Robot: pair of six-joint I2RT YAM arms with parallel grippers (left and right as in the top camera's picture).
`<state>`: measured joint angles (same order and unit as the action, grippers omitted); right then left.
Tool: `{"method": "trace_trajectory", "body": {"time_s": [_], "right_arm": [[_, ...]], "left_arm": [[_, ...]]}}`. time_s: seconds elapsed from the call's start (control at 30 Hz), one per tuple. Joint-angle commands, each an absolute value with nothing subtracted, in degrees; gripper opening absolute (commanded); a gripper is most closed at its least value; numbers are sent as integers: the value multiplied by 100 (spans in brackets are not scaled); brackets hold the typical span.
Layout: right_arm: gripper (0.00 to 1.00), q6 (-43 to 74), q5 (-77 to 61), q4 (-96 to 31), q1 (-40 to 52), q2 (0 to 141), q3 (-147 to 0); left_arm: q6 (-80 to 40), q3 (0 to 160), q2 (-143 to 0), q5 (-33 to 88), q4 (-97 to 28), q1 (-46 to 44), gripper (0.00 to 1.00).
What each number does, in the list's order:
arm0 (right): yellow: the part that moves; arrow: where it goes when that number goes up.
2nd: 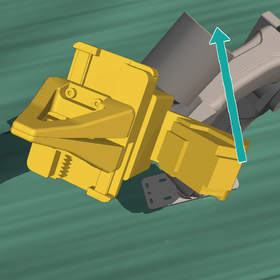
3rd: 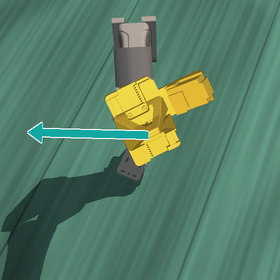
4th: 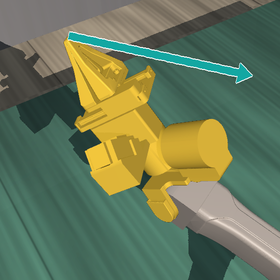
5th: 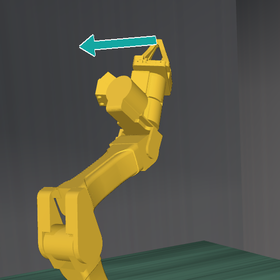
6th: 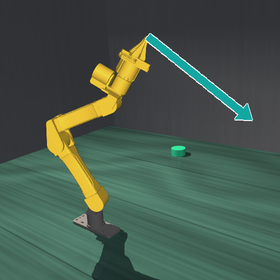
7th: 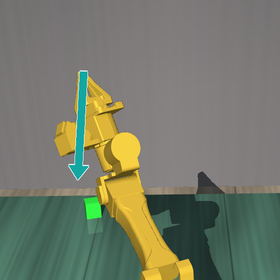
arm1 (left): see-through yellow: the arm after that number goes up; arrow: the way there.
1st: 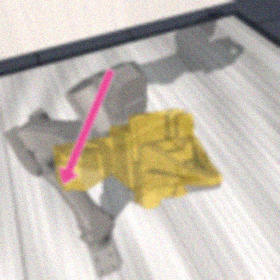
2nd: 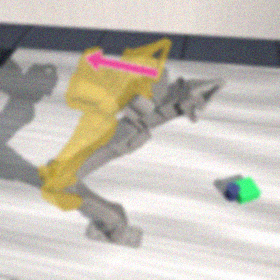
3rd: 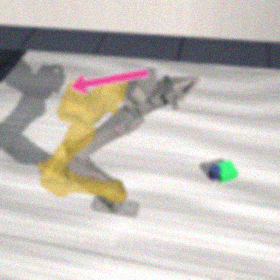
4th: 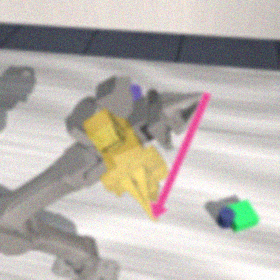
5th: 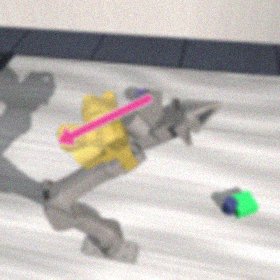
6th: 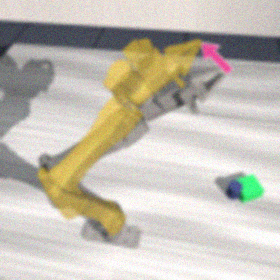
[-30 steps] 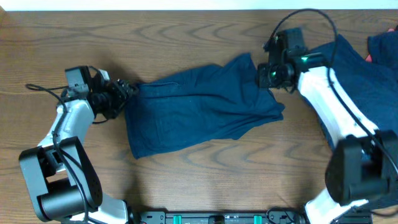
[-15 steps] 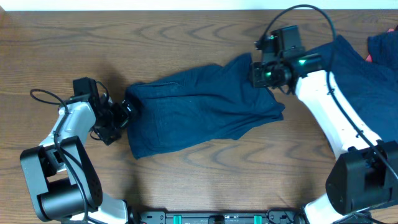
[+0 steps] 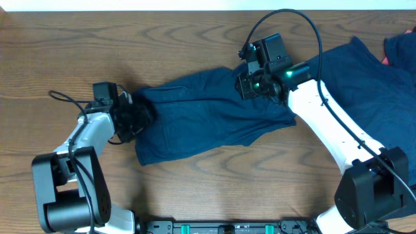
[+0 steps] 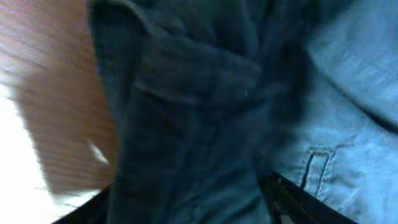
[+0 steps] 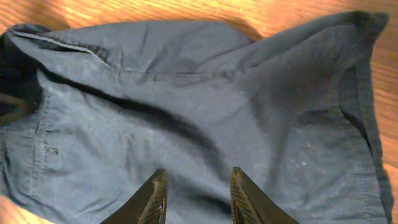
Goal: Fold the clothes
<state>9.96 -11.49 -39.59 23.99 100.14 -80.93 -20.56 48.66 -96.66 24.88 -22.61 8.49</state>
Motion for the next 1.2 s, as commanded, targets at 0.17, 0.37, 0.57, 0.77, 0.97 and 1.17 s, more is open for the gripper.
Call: {"method": "trace_trajectory", "body": {"time_s": [0.17,0.37,0.57,0.77,0.97,1.17], "right_arm": [[31,886,-1092,-3920,2676,10333,-8103],[5,871,-1229,-3800,2893,10624,-8103],[1,945,-1870,-3387,3146,11109,-8103],[1,1341,-2694,-2751,3632,11946,-8103],[1,1732,-3046,-1831,4191,12652,-8103],[1,1732,-3015,-1004,4703,12925,-8106]], "left_arm": [[-1997,4790,-9793,2526,-2521,794,6],[-1999,5636,-9231,2504,-3905,794,6],[-1999,6512,-8672,2534,-4834,714,6],[-2097,6952,-8315,3258,-4923,574,6],[-2370,7015,-8250,3559,-4917,233,6],[-2779,7017,-8250,3909,-4536,43,6]]}}
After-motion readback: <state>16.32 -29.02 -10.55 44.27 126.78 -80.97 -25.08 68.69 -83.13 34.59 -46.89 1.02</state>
